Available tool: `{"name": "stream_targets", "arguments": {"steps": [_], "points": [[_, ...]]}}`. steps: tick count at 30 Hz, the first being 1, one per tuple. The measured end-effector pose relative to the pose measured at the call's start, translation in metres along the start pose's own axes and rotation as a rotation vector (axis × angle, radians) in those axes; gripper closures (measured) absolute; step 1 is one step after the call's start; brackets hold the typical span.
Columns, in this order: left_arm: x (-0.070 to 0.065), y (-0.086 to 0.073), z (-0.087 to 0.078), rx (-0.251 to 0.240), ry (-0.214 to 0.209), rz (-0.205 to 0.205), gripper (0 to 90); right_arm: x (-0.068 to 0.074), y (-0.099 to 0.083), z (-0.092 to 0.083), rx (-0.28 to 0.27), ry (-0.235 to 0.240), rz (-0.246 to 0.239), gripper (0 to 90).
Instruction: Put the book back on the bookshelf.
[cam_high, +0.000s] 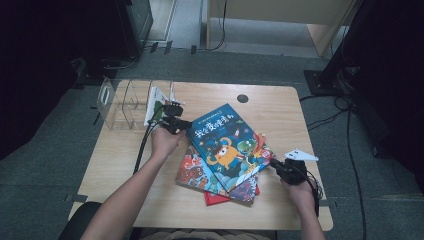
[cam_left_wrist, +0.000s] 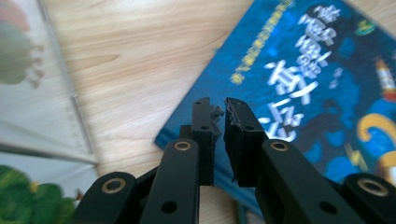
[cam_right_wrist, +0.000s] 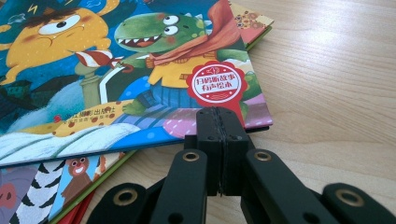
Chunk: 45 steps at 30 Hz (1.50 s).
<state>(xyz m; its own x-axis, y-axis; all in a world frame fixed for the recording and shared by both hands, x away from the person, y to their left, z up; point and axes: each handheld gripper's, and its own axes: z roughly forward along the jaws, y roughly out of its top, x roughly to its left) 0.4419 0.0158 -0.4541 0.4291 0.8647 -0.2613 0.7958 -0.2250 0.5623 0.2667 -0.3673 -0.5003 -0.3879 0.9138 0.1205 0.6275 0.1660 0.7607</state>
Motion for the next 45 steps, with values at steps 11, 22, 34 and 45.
{"name": "stream_targets", "arguments": {"steps": [11,22,34,45], "points": [[-0.027,0.015,0.01,-0.005,0.024,0.017,85.8,-0.001,0.001,0.001,0.001,0.0,0.002,89.4],[-0.031,0.031,0.031,0.019,0.082,0.031,85.1,-0.002,0.001,0.001,0.002,0.007,0.009,89.3],[-0.014,0.033,0.045,0.024,0.113,-0.018,84.8,-0.003,0.001,0.001,0.0,0.011,0.013,89.3],[-0.017,0.037,0.047,0.041,0.165,0.039,83.4,-0.003,0.001,0.001,-0.001,0.011,0.012,89.4]]}}
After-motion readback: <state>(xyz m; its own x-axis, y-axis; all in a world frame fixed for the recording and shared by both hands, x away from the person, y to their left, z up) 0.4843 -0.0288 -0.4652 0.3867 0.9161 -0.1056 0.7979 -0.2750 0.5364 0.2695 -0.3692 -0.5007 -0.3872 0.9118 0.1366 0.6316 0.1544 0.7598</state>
